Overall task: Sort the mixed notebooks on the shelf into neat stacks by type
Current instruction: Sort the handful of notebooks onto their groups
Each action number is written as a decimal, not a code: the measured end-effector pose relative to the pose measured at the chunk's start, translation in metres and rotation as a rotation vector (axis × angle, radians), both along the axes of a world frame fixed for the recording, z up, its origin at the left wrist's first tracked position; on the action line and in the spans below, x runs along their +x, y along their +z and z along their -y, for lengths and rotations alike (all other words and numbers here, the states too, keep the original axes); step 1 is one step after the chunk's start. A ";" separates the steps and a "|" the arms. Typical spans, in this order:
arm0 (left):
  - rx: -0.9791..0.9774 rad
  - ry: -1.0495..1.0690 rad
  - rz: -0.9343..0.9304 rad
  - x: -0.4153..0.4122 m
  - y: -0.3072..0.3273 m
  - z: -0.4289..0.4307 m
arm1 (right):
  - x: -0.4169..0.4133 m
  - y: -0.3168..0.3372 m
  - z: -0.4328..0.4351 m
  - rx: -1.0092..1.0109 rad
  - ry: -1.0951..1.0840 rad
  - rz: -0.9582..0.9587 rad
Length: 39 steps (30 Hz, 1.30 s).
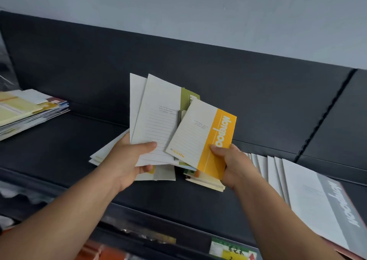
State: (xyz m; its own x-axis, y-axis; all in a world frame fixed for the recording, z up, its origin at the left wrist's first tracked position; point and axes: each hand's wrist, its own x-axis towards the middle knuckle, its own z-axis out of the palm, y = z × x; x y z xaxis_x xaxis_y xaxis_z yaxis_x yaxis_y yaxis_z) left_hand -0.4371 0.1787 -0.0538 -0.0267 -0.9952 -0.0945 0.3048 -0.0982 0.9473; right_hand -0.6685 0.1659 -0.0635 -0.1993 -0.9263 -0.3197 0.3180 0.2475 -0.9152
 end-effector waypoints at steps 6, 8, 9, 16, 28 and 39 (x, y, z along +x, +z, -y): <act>0.007 -0.030 0.019 0.044 -0.002 0.019 | 0.064 0.001 0.014 -0.036 -0.023 -0.059; 0.014 -0.037 0.022 0.059 -0.003 0.024 | 0.082 0.002 0.017 -0.038 -0.033 -0.068; 0.023 -0.038 0.017 0.066 -0.004 0.026 | 0.091 0.002 0.018 -0.028 -0.032 -0.058; 0.163 -0.017 -0.109 0.117 -0.020 0.042 | 0.134 0.004 0.029 0.003 -0.064 0.038; 0.207 0.101 -0.242 0.190 -0.029 0.062 | 0.131 0.007 0.043 0.167 -0.216 0.134; 0.209 0.194 -0.304 0.229 -0.031 0.067 | 0.154 -0.010 0.055 0.271 -0.185 -0.042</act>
State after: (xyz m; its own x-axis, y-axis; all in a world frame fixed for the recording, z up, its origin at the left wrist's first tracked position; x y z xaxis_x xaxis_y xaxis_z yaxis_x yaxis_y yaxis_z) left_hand -0.2077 0.1113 -0.0849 0.1012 -0.9449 -0.3114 0.5993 -0.1920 0.7771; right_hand -0.5142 0.1107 -0.0737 -0.3744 -0.7554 -0.5378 0.3441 0.4253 -0.8371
